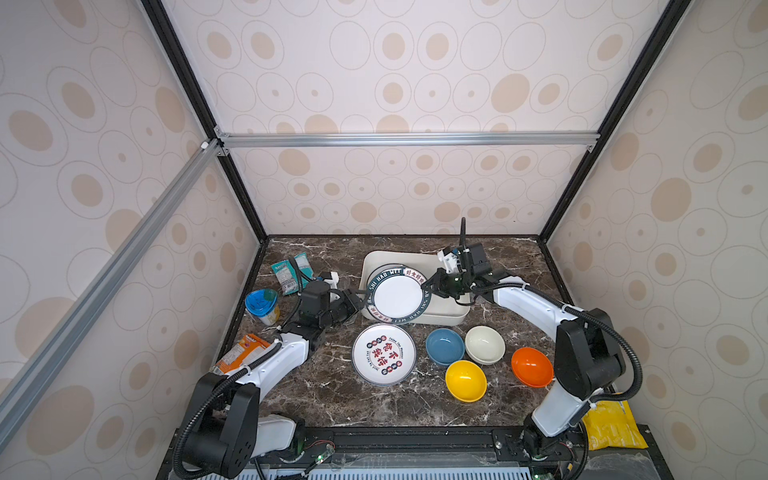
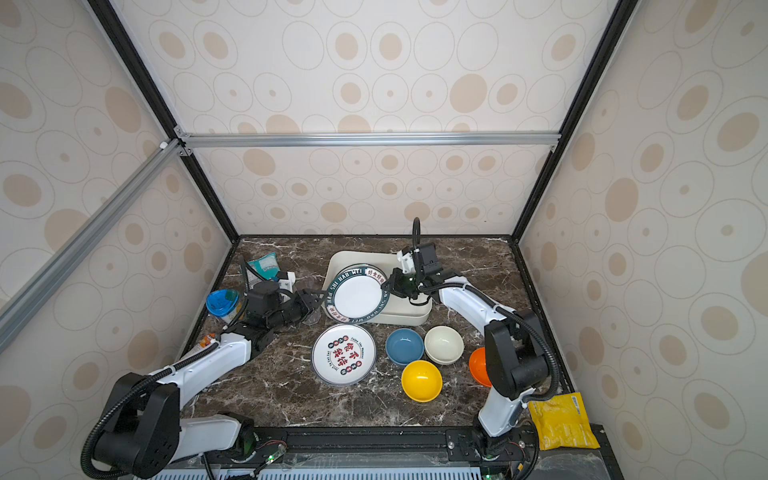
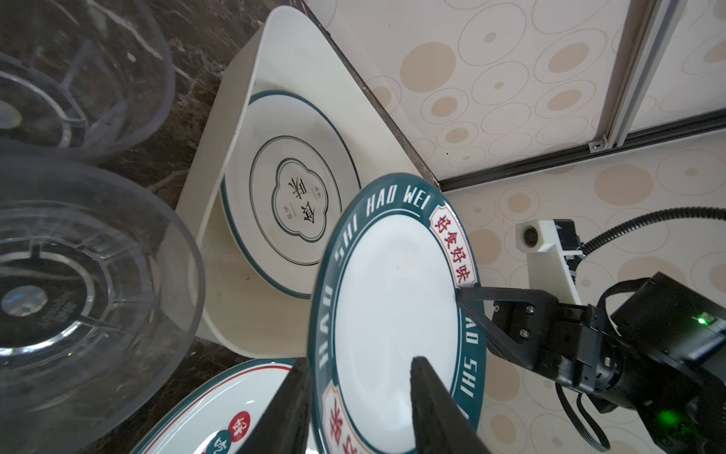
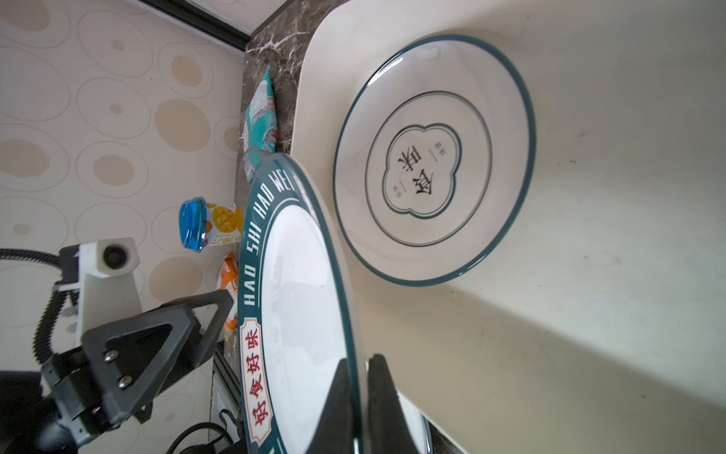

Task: Place the mixed dishes into the plastic bin
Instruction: 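Carry the teal plate upright with the right gripper over the white bin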

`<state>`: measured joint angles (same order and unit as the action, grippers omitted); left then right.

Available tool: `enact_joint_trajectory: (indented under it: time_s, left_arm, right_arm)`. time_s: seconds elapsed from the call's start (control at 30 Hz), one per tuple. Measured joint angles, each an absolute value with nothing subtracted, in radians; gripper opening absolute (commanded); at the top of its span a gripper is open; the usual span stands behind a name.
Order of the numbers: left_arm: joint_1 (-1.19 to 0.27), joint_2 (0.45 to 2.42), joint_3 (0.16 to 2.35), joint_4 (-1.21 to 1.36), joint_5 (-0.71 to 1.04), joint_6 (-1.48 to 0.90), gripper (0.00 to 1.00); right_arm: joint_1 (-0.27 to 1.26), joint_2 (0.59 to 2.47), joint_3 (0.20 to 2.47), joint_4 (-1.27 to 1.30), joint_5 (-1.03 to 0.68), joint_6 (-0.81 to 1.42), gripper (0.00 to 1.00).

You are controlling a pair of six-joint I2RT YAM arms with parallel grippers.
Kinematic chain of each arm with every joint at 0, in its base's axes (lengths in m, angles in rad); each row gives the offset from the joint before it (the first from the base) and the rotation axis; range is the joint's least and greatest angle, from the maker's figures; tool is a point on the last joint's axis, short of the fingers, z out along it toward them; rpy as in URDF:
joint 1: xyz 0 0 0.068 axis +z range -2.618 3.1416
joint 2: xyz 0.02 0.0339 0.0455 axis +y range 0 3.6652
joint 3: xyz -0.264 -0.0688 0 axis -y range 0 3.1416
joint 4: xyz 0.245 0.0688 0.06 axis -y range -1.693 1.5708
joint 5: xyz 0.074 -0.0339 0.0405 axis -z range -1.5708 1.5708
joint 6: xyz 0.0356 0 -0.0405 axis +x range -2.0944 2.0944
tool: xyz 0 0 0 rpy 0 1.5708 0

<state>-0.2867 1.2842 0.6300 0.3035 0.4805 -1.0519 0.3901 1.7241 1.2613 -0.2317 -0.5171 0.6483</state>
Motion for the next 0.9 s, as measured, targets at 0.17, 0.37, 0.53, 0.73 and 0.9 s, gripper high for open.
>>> enact_joint_trajectory:
  time_s: [0.17,0.37,0.53,0.73,0.9]
  left_arm:
    - [-0.286,1.278,0.633,0.305,0.48,-1.05,0.46]
    - [-0.286,1.259,0.634,0.304,0.461,-1.037,0.46]
    - [-0.286,1.253,0.639,0.3,0.452,-1.035,0.48]
    - [-0.286,1.251,0.639,0.298,0.446,-1.033,0.48]
    - [-0.286,1.25,0.639,0.298,0.446,-1.033,0.48]
  right_arm:
    - [0.359,1.769,1.266,-0.216,-0.47,0.651,0.0]
    - [0.349,1.847,1.314,-0.192,-0.434,0.663,0.0]
    - [0.349,1.91,1.364,-0.165,-0.415,0.678,0.0]
    - [0.349,1.978,1.416,-0.144,-0.407,0.696,0.0]
    - [0.35,2.021,1.442,-0.128,-0.406,0.711,0.0]
